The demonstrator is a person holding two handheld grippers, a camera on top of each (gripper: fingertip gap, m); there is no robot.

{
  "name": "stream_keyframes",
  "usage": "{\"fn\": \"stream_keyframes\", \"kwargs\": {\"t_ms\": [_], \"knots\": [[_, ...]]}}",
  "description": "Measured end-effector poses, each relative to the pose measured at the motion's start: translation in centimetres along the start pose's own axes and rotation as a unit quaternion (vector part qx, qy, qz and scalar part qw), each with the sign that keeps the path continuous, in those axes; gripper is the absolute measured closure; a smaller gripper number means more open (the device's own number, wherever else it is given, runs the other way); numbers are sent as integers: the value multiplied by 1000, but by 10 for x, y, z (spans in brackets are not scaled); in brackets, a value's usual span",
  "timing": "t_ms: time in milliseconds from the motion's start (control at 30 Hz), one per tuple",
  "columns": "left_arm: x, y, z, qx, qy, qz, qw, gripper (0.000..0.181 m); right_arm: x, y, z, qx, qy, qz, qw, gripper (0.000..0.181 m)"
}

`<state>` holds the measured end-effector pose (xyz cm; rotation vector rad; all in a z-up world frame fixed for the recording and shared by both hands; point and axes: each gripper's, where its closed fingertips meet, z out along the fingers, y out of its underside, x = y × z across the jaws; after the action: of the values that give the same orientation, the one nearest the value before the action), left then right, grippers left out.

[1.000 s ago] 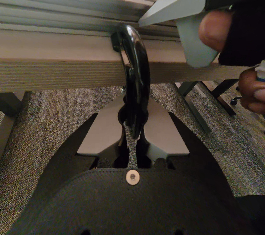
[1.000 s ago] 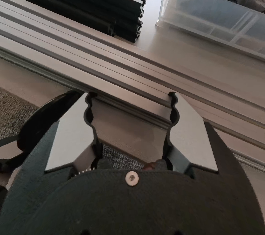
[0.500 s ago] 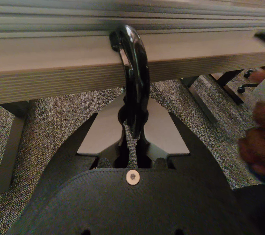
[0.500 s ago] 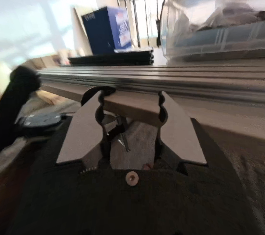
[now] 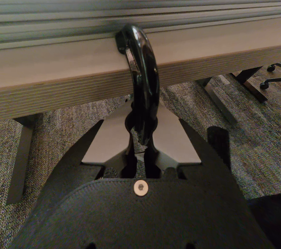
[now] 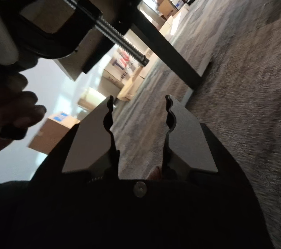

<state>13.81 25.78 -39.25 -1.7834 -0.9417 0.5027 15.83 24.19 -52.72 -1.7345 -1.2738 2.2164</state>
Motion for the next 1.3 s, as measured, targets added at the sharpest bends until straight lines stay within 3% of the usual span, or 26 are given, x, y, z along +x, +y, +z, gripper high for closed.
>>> {"fn": "stream_keyframes", "kwargs": {"t_ms": [167,333,500,667,733,867,1100,1167,1233,1300], "knots": [[0,1,1,-8,-2,0,1000,165,-9,-11,23,72,-97,98,988,100],[0,1,0,-13,-1,-1,1000,165,-6,-19,34,74,-144,88,983,99],[0,2,0,-17,-4,-1,1000,164,38,0,45,22,-11,31,999,114],[1,2,0,-17,-7,-3,1000,165,38,17,38,3,108,-50,993,127],[1,2,1,-17,-7,-5,1000,165,22,31,37,-26,143,-163,976,129],[2,2,1,-18,-8,-10,1000,166,-5,39,43,-50,183,-374,908,128],[0,3,0,-30,-16,6,999,165,-1,3,48,-30,225,-503,834,112],[1,3,1,-29,-9,-3,1000,166,-3,4,49,-32,206,-529,823,111],[3,3,2,-30,-7,-6,999,165,-4,16,50,-42,179,-521,834,112],[2,3,3,-31,-8,-6,999,165,1,24,48,-41,152,-413,897,110]]}}
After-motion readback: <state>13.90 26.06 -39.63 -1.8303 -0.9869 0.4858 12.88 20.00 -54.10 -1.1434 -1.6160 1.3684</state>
